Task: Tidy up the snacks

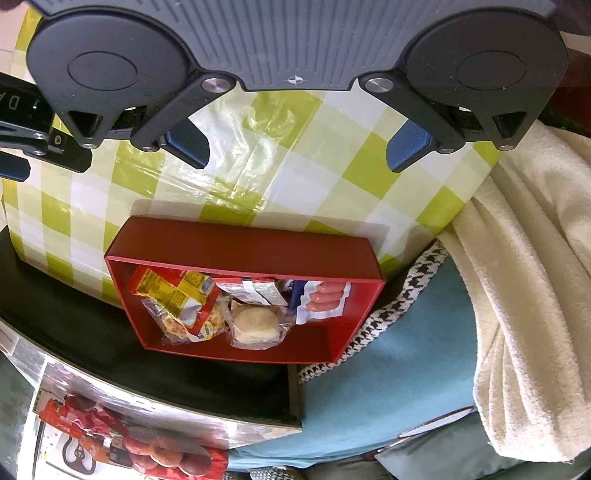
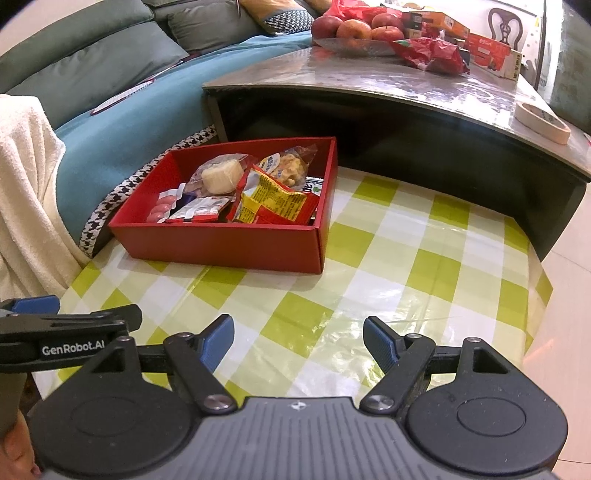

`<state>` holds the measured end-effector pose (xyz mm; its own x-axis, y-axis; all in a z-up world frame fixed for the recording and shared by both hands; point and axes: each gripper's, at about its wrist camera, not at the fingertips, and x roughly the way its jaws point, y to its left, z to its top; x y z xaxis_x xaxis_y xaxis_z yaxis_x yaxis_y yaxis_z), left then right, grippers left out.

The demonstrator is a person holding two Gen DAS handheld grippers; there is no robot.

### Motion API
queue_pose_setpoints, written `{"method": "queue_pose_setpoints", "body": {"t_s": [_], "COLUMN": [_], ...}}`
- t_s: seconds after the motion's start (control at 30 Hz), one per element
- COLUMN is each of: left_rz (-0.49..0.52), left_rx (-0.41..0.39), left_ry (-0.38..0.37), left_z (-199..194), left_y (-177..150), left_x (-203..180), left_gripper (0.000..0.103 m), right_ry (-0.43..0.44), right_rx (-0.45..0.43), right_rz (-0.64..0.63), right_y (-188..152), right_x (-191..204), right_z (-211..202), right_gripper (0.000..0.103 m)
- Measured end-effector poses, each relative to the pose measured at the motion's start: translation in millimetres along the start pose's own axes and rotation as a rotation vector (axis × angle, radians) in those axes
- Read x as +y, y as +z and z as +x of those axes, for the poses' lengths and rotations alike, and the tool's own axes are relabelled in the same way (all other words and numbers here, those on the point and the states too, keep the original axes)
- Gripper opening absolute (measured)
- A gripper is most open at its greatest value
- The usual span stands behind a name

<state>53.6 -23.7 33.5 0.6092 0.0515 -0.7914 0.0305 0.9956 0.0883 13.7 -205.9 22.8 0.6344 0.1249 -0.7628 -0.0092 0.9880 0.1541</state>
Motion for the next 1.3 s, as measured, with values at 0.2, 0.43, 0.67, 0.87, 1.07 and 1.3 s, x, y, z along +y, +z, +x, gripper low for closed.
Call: {"method": "queue_pose_setpoints", "body": {"t_s": [0.2,0.43,0.67,0.87,1.07,1.3], "left_rz": [0.002,-0.031,-0.073,-0.07,-0.055,-0.013], "left_rx": [0.002,0.02,0.005,-0.026,-0.078,-0.082], "left_ry": [-0.004,-0.085,-0.081,-0.049,-0.003,-0.001], "left_z": [0.3,0.3,0.3,-2.0,-9.2,-10.5], "left_y": [-0.1,1.6,3.2,3.7,4.4,2.8], "left_x": [-1.7,0.1,5.6,8.4,8.4,3.7], "left_gripper": [0.103,0.103,0.103,0.103,0.103,0.103], "right_ry": [0.0,0.005,0.007,0.006,0.006,0.003], "right_rx": [0.001,-0.002,-0.002,-0.003,-0.003,-0.002], "right_rz": [0.0,0.003,0.003,0.005,0.004,0.001], "right_y": [0.2,0.5,0.9,1.1,1.0,2.4], "right_x": [-0.3,-0.9,0.0,0.4,0.2,0.2], "right_z": [-0.1,-1.1,-1.2,-1.1,-1.0,-1.1], "right_gripper": [0.079,0.08,0.08,0.08,0.08,0.08]}}
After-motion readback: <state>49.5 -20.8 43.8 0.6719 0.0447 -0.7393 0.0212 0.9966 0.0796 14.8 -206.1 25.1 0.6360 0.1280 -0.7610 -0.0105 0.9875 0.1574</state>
